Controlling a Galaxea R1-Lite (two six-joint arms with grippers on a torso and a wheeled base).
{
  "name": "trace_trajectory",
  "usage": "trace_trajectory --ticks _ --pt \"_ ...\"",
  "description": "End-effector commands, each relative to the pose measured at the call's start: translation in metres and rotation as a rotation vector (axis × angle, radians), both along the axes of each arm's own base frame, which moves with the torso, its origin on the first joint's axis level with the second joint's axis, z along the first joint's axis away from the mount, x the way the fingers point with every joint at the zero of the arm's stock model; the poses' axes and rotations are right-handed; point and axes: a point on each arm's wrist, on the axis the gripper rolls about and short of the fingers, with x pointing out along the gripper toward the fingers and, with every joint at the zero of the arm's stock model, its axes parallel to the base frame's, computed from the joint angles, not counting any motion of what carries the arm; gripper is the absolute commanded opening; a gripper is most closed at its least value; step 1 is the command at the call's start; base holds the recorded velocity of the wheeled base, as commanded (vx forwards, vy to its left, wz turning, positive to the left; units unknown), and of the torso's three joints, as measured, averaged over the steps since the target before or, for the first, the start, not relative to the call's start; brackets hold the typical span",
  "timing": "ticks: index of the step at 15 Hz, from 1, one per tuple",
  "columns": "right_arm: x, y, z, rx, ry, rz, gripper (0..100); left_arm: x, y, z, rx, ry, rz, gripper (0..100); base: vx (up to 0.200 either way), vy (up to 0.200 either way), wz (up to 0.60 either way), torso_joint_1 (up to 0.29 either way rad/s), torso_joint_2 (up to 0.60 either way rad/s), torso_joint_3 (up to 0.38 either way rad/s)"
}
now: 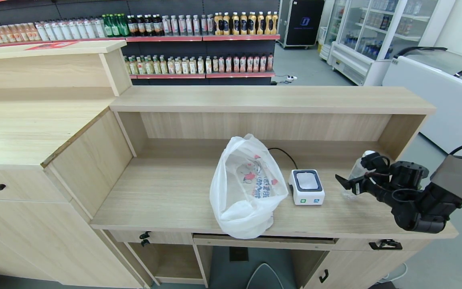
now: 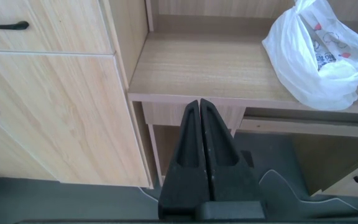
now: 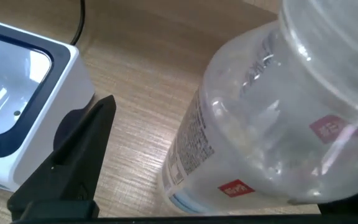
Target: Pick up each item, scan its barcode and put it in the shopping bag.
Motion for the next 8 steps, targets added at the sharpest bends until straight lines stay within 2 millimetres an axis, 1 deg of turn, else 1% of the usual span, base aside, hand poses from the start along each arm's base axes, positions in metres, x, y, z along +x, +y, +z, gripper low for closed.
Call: trace_trajectory --ticks 1,2,6,8 --pt "0.0005 -0.0016 -0.0029 0.001 0.005 -0.003 100 0.0 0.0 0.0 0.0 0.0 0.0 0 0.0 0.0 0.0 0.0 0.0 0.0" --pt "0.0007 -0.0022 -0.0047 0.002 0.008 -0.001 0 0.0 0.0 0.0 0.0 0.0 0.0 0 0.0 0.0 0.0 0.0 0.0 0.0" --pt "0.0047 -0.0028 -0.0095 0.004 0.006 0.002 0 0.0 0.0 0.0 0.0 0.0 0.0 0 0.0 0.0 0.0 0.0 0.0 0.0" --pt "0.0087 -0.0035 -0.0066 0.001 -0.01 0.002 0 0.0 0.0 0.0 0.0 0.0 0.0 0 0.0 0.0 0.0 0.0 0.0 0.0"
